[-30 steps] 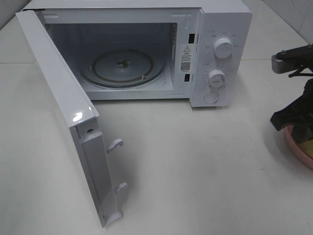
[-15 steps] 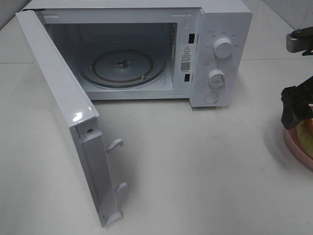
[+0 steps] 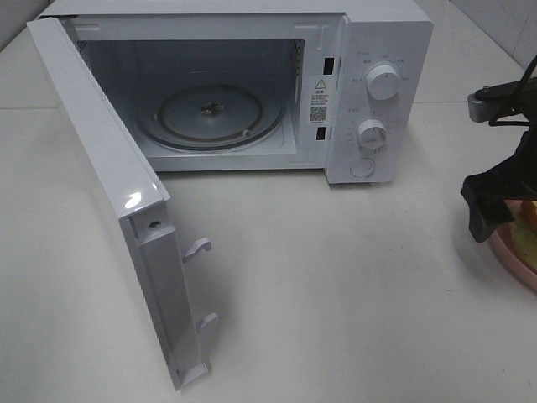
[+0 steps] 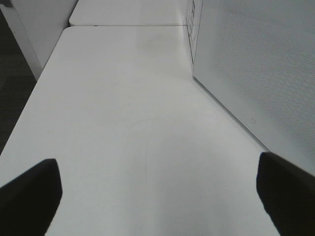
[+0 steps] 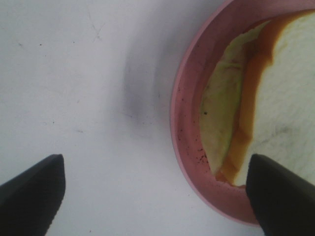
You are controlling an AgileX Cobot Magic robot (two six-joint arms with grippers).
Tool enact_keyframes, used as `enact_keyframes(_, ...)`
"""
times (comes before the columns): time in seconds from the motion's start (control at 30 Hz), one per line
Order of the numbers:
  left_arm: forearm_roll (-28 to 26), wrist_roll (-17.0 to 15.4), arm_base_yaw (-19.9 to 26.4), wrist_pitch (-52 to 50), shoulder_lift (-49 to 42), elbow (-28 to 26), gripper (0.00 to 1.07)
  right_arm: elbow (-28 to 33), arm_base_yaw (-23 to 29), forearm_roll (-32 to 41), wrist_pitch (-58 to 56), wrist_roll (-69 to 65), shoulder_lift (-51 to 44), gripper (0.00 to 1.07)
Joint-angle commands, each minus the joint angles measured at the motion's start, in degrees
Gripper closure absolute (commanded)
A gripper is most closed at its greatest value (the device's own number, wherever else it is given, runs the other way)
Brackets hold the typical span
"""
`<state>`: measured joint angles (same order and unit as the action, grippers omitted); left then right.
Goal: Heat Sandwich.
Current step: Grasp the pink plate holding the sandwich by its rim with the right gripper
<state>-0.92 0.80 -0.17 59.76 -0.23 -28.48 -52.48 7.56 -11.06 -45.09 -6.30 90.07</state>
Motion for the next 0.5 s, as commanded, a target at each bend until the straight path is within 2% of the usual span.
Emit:
enact_keyframes(0.03, 0.17, -0.06, 0.06, -0.46, -1.60, 0.06, 0.05, -0.23, -0.29, -2.35, 2.12, -2.69, 2.41, 0.13)
enact_keyframes(0.5, 0.17, -0.06, 0.06, -0.46, -1.60, 0.06, 0.05, -0.23, -0.29, -2.18, 5.50, -2.92, 9.63, 0.16)
